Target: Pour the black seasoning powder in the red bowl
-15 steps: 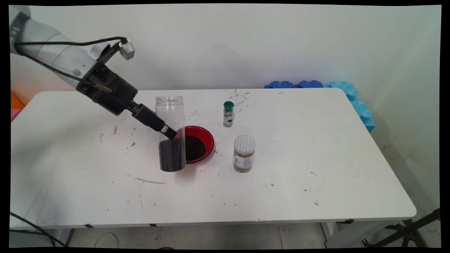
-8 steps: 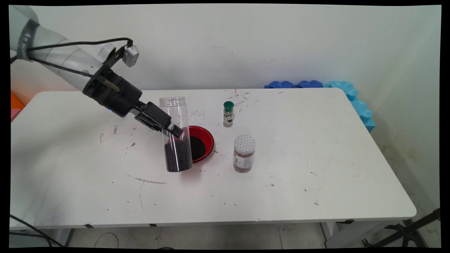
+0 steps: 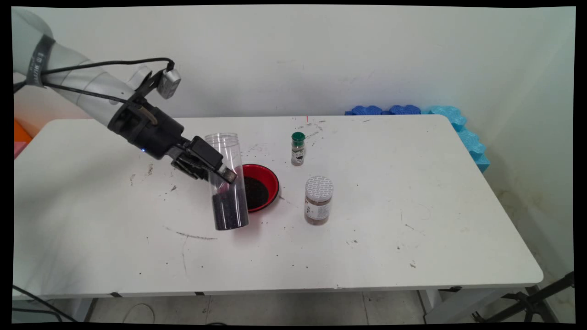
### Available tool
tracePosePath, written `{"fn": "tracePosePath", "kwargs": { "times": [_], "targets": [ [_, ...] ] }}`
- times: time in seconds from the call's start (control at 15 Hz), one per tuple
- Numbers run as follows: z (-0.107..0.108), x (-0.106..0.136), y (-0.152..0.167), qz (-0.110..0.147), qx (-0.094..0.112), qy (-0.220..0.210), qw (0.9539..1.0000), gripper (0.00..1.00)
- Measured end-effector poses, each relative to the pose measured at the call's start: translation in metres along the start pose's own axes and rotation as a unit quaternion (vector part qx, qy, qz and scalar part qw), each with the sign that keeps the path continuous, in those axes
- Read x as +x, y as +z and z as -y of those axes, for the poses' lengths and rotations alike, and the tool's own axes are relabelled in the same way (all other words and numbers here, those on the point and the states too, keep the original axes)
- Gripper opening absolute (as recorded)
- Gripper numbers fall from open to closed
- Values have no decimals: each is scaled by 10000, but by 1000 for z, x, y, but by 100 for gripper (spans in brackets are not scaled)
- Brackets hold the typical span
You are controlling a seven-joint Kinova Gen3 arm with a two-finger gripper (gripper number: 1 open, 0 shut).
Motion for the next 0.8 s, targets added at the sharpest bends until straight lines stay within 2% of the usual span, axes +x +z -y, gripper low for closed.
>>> {"fn": "tracePosePath", "kwargs": {
  "times": [0.2, 0.4, 0.6, 0.8],
  "targets": [
    [4, -1, 1, -20, -57, -519, 9986, 0],
    [9, -2, 2, -72, -140, -1202, 9926, 0],
    [12, -3, 4, -100, -222, -1808, 9832, 0],
    [14, -4, 6, -122, -332, -2420, 9696, 0]
  ]
}}
